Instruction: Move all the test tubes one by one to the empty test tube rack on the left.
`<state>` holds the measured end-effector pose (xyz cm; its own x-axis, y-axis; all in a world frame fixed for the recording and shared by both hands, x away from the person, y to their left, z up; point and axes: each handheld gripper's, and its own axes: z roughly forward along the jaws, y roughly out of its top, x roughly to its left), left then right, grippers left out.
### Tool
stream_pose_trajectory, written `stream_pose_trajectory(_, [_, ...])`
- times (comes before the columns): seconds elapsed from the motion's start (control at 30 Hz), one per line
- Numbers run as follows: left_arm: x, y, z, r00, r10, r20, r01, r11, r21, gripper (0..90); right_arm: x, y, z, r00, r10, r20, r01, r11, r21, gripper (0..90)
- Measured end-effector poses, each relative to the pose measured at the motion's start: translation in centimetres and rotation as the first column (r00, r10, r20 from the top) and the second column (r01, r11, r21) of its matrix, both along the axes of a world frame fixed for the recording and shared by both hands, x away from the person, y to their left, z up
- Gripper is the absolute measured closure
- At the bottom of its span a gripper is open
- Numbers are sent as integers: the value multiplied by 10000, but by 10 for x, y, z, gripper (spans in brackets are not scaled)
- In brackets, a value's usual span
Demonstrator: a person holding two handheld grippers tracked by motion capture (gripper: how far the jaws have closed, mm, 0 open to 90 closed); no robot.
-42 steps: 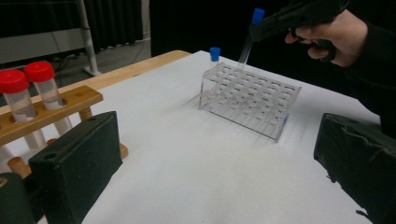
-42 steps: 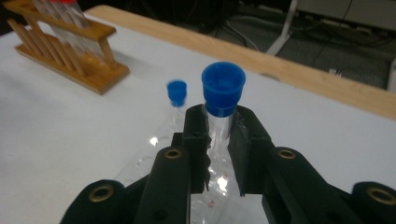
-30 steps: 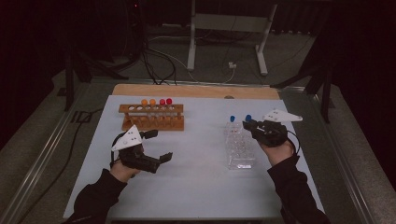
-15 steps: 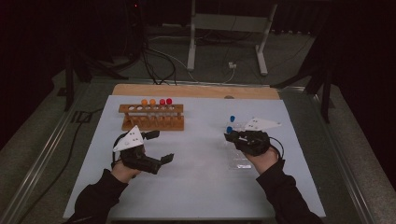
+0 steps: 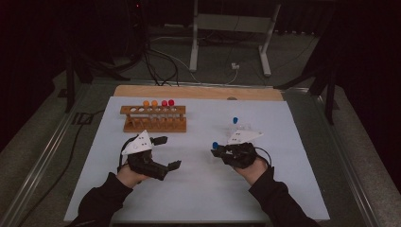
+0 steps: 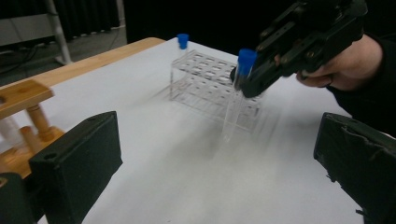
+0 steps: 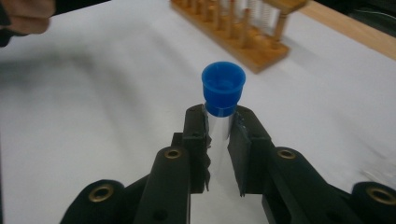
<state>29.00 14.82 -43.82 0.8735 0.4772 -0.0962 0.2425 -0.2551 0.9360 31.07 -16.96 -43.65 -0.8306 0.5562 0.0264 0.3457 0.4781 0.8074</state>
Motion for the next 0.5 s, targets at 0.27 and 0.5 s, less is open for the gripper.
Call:
stream_pose_trajectory(0.27, [-8, -15, 3, 9974, -718, -33, 718, 9973, -168, 45, -14, 23, -3, 9956, 932, -106, -933, 9956, -120, 766])
stream_pose_trajectory(0.5, [-10, -28, 1, 9961, -884, -5, 883, 9957, -288, 151, -23, 36, -4, 9890, 1472, -120, -1474, 9890, -142, 766])
